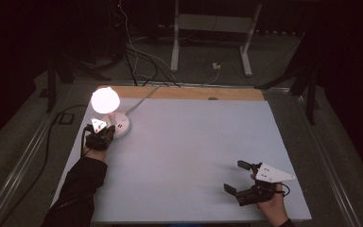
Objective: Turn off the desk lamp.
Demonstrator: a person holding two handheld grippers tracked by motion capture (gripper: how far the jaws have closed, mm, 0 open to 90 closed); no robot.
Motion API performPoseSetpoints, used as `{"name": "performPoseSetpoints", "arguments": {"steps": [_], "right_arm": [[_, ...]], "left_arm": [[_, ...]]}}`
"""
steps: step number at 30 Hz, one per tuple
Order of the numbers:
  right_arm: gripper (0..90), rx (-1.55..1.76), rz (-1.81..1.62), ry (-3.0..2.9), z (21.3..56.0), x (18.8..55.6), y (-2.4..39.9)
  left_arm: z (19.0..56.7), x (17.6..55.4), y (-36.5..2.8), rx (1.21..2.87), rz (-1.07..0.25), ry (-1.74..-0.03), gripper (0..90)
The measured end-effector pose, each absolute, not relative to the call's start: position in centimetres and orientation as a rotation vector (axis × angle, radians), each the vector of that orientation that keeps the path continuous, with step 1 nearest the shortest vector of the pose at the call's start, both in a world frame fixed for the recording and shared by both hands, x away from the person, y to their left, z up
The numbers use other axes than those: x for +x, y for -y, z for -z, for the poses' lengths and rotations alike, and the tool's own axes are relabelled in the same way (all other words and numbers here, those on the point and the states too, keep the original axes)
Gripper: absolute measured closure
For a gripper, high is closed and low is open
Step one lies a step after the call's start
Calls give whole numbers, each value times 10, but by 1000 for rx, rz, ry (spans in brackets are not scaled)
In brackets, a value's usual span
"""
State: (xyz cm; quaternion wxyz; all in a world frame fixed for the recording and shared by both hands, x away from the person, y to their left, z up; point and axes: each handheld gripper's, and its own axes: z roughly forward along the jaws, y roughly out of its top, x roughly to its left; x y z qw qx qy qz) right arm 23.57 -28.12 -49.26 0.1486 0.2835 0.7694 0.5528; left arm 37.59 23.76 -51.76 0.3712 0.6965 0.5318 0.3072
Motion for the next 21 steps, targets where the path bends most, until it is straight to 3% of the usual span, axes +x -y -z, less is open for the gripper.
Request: {"name": "performPoseSetpoints", "arguments": {"steps": [21], "right_arm": [[0, 820, -1588, -2217, 493, 236, 281]], "left_arm": [[520, 378, -236, 1809, -787, -1343, 900]]}}
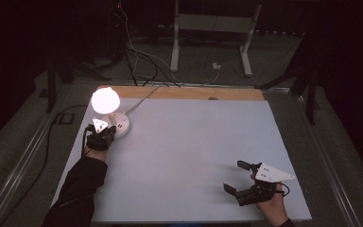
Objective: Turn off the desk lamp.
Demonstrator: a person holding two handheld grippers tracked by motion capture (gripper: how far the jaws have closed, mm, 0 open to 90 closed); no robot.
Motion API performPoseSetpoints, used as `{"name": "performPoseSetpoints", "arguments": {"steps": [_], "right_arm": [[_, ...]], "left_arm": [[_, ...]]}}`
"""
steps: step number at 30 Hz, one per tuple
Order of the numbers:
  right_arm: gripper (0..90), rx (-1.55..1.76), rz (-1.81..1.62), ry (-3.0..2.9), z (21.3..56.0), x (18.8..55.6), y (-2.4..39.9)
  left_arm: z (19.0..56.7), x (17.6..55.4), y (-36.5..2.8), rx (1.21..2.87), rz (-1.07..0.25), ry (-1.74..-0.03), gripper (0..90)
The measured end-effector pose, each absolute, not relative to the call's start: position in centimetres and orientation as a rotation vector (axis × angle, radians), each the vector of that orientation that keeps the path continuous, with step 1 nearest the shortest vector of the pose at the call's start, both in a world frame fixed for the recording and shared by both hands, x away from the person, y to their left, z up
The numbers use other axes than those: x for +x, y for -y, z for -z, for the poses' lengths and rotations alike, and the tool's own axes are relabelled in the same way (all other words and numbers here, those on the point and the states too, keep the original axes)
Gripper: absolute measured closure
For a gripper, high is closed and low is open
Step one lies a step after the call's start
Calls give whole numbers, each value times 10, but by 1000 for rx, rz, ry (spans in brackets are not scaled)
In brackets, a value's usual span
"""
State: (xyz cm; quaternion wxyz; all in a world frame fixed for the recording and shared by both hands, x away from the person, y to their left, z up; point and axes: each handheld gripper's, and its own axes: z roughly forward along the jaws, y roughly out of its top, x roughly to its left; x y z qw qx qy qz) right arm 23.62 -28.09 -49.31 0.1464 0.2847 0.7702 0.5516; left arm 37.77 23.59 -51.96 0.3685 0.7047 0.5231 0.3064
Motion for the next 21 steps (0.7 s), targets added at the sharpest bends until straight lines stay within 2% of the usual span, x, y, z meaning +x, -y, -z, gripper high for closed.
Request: {"name": "performPoseSetpoints", "arguments": {"steps": [11, 21], "right_arm": [[0, 821, -1593, -2212, 492, 236, 282], [0, 820, -1591, -2211, 492, 236, 282]], "left_arm": [[497, 372, -245, 1717, -812, -1319, 900], [499, 372, -245, 1722, -801, -1319, 900]]}}
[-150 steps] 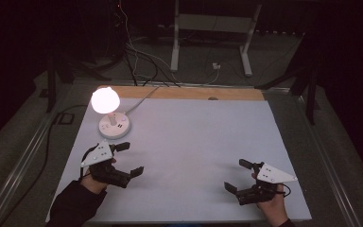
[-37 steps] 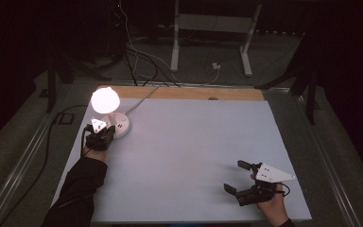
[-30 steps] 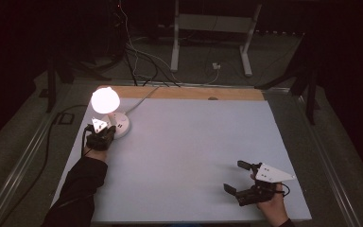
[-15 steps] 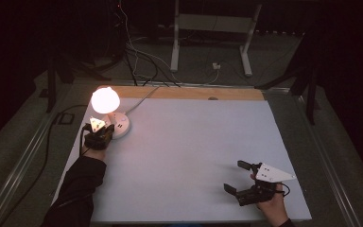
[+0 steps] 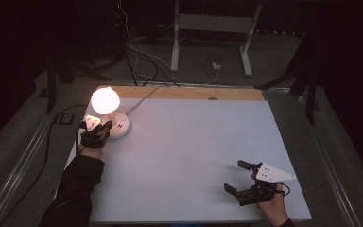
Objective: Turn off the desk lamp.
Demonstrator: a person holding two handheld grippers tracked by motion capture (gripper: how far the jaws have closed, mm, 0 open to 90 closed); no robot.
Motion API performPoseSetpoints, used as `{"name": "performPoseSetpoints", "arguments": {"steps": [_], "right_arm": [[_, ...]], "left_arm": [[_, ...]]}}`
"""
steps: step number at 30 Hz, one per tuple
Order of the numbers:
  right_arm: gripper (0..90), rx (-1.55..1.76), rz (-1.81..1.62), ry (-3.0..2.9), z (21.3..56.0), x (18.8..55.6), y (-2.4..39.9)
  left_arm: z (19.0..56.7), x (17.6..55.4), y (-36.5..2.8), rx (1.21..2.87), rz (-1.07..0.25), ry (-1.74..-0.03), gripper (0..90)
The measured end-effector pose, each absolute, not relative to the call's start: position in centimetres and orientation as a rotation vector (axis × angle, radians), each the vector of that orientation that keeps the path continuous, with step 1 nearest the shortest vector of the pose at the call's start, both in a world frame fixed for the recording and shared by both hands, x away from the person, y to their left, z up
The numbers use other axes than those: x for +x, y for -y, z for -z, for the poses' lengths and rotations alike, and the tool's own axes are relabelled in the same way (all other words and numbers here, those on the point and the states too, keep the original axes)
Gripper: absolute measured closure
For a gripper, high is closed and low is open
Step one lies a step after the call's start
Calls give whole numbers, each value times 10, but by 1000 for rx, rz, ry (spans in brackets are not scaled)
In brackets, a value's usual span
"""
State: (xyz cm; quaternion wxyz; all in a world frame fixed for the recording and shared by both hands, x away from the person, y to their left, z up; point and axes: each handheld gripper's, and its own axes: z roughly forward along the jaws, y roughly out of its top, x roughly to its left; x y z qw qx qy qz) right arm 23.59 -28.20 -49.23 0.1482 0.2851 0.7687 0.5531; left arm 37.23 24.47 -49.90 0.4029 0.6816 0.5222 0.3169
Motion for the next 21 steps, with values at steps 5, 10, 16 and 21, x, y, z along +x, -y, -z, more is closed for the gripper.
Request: {"name": "performPoseSetpoints", "arguments": {"steps": [5, 10, 16, 21], "right_arm": [[0, 820, -1591, -2210, 492, 236, 282], [0, 820, -1590, -2211, 492, 236, 282], [0, 822, -1589, -2213, 493, 236, 282], [0, 823, -1590, -2213, 493, 236, 282]], "left_arm": [[504, 373, -243, 1746, -795, -1314, 900], [508, 375, -242, 1762, -778, -1318, 900], [513, 376, -243, 1771, -775, -1327, 900], [516, 377, -242, 1780, -763, -1332, 900]]}}
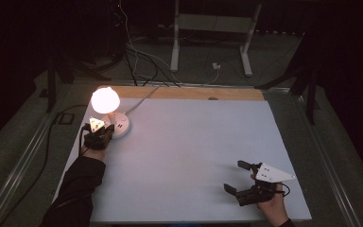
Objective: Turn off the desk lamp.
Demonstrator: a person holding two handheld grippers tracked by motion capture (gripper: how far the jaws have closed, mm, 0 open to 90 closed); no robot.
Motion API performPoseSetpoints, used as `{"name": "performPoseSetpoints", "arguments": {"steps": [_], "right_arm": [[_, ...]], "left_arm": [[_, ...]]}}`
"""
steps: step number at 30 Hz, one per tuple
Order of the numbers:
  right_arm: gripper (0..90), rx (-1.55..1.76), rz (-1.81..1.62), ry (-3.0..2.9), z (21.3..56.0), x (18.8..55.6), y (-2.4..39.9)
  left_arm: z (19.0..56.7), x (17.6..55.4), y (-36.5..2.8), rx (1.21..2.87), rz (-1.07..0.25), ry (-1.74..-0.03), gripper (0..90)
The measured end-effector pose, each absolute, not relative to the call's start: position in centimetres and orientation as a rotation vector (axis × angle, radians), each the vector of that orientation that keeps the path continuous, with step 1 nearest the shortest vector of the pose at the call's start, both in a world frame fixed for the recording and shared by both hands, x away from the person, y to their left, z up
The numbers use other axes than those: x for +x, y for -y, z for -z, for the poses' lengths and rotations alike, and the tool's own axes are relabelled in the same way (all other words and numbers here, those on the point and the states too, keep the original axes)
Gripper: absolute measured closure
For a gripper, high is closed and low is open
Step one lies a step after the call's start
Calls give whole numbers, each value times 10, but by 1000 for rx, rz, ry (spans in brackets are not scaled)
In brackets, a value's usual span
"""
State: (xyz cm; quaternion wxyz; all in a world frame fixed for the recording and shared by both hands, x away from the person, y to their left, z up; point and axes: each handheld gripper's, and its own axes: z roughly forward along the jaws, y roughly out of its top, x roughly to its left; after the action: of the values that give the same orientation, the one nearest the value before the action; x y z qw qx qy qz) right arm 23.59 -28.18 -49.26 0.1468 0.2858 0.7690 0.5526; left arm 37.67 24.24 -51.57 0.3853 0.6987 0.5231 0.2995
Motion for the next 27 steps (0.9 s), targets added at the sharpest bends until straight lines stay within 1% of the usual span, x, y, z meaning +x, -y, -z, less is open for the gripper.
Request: {"name": "performPoseSetpoints", "arguments": {"steps": [6, 23, 27], "right_arm": [[0, 821, -1592, -2209, 492, 236, 282], [0, 824, -1592, -2215, 493, 236, 281], [0, 824, -1592, -2213, 493, 236, 282]], "left_arm": [[518, 377, -240, 1802, -762, -1332, 900], [521, 377, -241, 1792, -760, -1332, 900], [519, 378, -243, 1786, -743, -1338, 900]]}}
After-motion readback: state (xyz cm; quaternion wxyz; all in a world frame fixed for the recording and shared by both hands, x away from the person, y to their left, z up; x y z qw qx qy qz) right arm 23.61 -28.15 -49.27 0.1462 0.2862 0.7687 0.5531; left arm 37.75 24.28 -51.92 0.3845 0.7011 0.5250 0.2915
